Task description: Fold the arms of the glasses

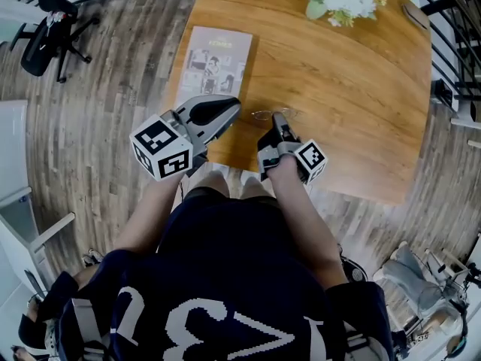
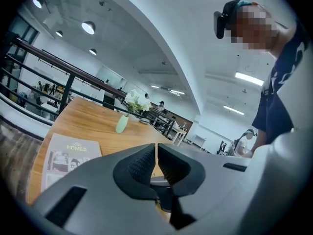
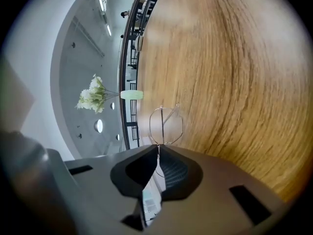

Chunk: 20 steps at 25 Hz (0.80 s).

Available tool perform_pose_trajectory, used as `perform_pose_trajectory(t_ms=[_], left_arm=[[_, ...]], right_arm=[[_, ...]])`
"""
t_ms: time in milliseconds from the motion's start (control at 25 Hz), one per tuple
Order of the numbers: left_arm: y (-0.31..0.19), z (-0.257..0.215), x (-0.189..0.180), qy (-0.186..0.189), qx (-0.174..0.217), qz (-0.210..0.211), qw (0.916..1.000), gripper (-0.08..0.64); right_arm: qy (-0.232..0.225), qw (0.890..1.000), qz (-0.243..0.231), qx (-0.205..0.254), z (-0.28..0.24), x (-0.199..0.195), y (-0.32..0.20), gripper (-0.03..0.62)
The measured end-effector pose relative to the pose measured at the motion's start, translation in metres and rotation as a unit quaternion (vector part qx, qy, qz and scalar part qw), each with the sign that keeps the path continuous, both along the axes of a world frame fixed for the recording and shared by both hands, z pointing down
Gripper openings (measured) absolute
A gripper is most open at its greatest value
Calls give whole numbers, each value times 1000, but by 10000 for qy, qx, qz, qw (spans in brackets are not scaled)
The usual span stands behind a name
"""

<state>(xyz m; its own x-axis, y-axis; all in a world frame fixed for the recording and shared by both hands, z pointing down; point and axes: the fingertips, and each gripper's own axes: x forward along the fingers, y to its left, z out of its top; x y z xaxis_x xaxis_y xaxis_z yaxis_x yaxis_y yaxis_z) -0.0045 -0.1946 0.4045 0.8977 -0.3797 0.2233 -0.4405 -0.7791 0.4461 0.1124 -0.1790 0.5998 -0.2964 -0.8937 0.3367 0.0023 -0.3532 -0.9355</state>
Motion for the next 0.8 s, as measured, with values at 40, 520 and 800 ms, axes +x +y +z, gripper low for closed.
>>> perform_pose_trajectory(t_ms=[40,520,800], left_arm=[[0,0,-2,-8,6,-36,10000,26],[-11,-20,-14,-30,505,-496,9975,26],[-32,-59,-18,30,1235,-926,9880,26]], right_arm=[[-38,10000,6,9,0,0,-3,31],[1442,9791,-795,1195,-65,19,-33,30],[3514,8877,-1216,2716,-191,39,-59,28]])
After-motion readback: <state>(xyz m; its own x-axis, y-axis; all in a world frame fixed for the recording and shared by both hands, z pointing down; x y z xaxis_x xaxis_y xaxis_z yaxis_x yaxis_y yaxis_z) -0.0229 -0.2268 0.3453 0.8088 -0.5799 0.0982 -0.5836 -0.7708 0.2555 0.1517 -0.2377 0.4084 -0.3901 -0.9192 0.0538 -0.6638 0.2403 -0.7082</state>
